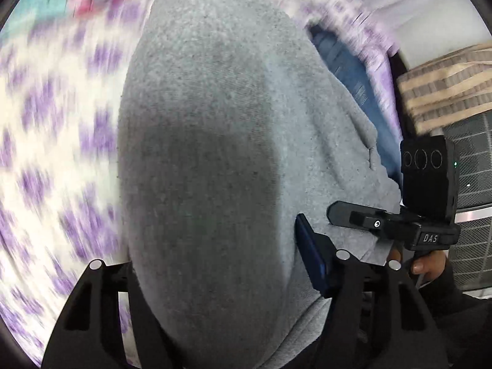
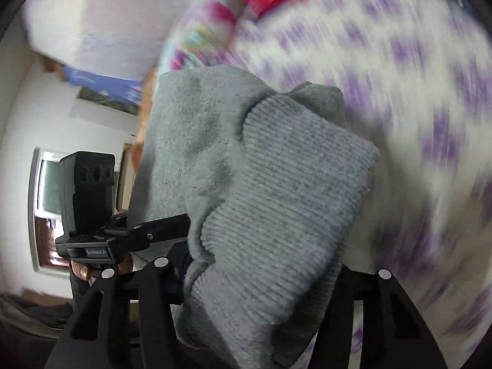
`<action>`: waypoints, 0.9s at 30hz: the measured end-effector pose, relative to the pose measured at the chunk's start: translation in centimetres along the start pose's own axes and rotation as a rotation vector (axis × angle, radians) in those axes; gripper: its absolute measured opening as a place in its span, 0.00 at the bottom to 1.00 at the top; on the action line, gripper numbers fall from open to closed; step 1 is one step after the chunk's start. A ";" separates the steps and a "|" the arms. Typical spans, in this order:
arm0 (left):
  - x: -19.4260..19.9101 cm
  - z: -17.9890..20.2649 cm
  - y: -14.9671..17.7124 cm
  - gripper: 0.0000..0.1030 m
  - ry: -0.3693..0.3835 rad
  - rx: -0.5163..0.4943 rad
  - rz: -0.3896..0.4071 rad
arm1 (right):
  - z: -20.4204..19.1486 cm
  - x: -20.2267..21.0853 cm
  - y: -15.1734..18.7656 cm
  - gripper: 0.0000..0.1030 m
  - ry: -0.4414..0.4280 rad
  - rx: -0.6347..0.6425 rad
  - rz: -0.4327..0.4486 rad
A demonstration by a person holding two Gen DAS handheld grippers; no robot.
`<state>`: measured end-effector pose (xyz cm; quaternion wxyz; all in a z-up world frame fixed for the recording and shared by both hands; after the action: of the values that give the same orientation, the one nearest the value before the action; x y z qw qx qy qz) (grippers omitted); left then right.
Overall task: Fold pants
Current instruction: 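Carry the folded sweatpants with both grippers and place them beside the teal blanket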
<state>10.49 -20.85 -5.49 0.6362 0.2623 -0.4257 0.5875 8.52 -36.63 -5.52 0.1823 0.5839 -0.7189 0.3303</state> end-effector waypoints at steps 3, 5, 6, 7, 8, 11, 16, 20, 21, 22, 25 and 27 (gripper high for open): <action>3.4 2.5 -6.4 0.62 0.006 -0.043 0.143 | -2.3 2.9 -6.7 0.53 0.030 0.156 0.095; 4.8 3.2 -11.6 0.63 0.001 -0.052 0.223 | -3.3 4.1 -12.1 0.53 0.057 0.246 0.157; 5.3 3.4 -14.0 0.64 -0.006 -0.051 0.253 | -3.6 4.2 -14.6 0.53 0.072 0.282 0.181; 5.8 3.4 -17.2 0.64 -0.017 -0.047 0.291 | -4.0 4.2 -17.3 0.53 0.091 0.321 0.205; 6.0 3.4 -19.2 0.65 -0.027 -0.045 0.315 | -4.1 4.1 -19.9 0.53 0.108 0.352 0.229; 5.6 2.3 -28.4 0.67 -0.094 -0.042 0.391 | -3.5 2.1 -28.4 0.54 0.153 0.390 0.268; 0.1 -2.0 -38.5 0.69 -0.113 0.037 0.374 | 1.6 -3.6 -38.0 0.57 0.237 0.374 0.263; -8.7 -6.9 -42.4 0.72 -0.184 0.096 0.255 | 8.5 -10.2 -39.7 0.68 0.418 0.343 0.151; -11.3 -8.6 -42.7 0.87 -0.229 0.118 0.219 | 10.9 -12.7 -39.5 0.77 0.496 0.340 0.109; -11.8 -9.7 -43.0 0.96 -0.224 0.139 0.280 | 11.4 -12.9 -39.5 0.81 0.480 0.349 0.157; -12.2 -9.9 -43.5 0.96 -0.191 0.111 0.308 | 12.1 -13.1 -39.4 0.86 0.427 0.355 0.209; -12.2 -10.1 -43.9 0.96 -0.173 0.105 0.294 | 11.8 -13.1 -39.4 0.87 0.424 0.370 0.197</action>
<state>56.10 -26.38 -13.60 0.4899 0.2797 -0.4811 0.6710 51.13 -39.33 -12.12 0.1859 0.4525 -0.6454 0.5866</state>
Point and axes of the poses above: each gripper's, at about its wrist camera, not at the fingertips, and x roughly against the way its jaws point, z to its right, y to its underside, the point moved 5 cm from there along -x, roughly the way its jaws point, and after that the axes turned 4 degrees about x, right-handed, at the moved point
